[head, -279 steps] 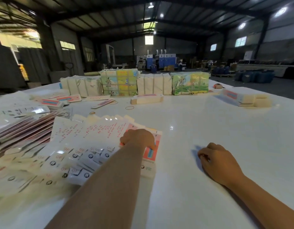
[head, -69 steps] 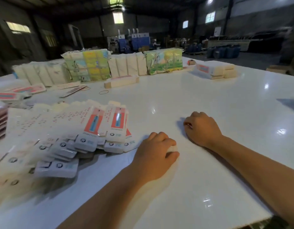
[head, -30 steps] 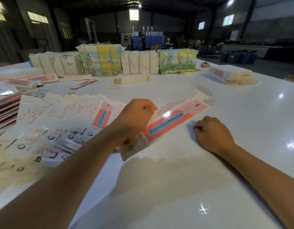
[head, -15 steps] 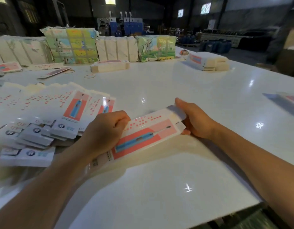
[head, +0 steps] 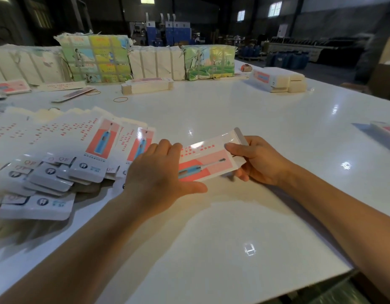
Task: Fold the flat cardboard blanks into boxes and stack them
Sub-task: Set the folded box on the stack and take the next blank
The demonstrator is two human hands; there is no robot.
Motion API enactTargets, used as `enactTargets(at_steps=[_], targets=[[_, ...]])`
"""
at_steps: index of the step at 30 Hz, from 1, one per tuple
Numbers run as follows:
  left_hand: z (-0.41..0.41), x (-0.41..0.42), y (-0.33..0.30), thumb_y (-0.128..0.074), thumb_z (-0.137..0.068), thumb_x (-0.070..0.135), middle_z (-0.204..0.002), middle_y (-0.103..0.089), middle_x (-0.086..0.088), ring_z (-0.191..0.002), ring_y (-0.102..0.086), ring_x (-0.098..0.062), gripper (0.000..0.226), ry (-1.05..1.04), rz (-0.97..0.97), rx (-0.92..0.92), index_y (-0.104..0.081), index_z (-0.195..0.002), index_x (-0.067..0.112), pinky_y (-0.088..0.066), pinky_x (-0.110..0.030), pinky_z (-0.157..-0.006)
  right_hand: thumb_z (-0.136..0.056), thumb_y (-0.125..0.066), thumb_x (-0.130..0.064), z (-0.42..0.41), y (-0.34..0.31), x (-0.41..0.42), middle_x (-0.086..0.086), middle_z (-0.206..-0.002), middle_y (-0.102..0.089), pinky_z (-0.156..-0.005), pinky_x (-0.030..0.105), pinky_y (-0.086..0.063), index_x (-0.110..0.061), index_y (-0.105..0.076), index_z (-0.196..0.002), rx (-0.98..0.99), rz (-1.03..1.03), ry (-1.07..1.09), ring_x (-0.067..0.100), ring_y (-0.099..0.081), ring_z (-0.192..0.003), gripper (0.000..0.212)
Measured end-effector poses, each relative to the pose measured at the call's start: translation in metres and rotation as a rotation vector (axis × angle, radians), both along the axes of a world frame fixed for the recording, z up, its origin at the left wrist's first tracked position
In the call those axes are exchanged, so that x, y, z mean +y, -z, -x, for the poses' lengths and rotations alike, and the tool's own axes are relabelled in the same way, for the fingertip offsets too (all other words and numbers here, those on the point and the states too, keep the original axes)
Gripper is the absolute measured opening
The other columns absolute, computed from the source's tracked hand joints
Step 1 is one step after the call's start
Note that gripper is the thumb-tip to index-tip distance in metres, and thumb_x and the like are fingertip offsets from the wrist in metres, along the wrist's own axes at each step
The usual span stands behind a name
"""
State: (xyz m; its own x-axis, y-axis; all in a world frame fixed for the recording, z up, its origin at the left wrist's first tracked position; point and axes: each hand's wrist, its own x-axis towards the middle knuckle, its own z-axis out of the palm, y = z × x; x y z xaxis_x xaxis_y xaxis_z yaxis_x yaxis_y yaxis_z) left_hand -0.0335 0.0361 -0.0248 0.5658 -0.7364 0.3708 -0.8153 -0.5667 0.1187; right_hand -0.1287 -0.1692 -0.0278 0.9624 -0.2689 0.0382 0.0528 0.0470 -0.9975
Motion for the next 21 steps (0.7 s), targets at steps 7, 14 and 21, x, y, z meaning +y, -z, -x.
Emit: enactTargets(at_steps=[7, 14, 21], targets=[[-0.009, 0.008, -0.009, -0.034, -0.056, 0.081, -0.095, -0.047, 0.015, -0.080, -0.049, -0.010, 0.077, -0.134, 0.146, 0.135, -0.049, -0.111, 0.029, -0.026, -0.017, -0.048, -0.094, -0.056, -0.027, 0.001, 0.000, 0.003, -0.007, -0.060, -0.058, -0.040, 0.023, -0.038, -0.010, -0.063, -0.084, -0.228, 0.322, 0.624, 0.012, -0.049, -0.043, 0.021], [-0.006, 0.005, -0.006, -0.032, -0.054, 0.083, -0.085, -0.047, 0.015, -0.074, -0.051, -0.011, 0.065, -0.147, 0.127, 0.153, -0.042, -0.095, 0.034, -0.030, -0.019, -0.049, -0.092, -0.058, -0.012, 0.001, 0.002, 0.040, 0.010, -0.082, -0.060, -0.060, 0.029, -0.044, -0.016, -0.072, -0.084, -0.242, 0.716, 0.473, 0.017, -0.054, -0.063, 0.017], [0.001, -0.002, -0.004, -0.028, -0.055, 0.083, -0.075, -0.041, 0.015, -0.070, -0.048, -0.011, 0.064, -0.142, 0.118, 0.062, -0.040, -0.091, 0.031, -0.026, -0.019, -0.049, -0.095, -0.053, -0.012, 0.001, -0.002, 0.040, 0.002, -0.071, -0.059, -0.047, 0.021, -0.045, -0.014, -0.065, -0.109, -0.205, 0.468, 0.490, 0.007, -0.053, -0.048, 0.019]])
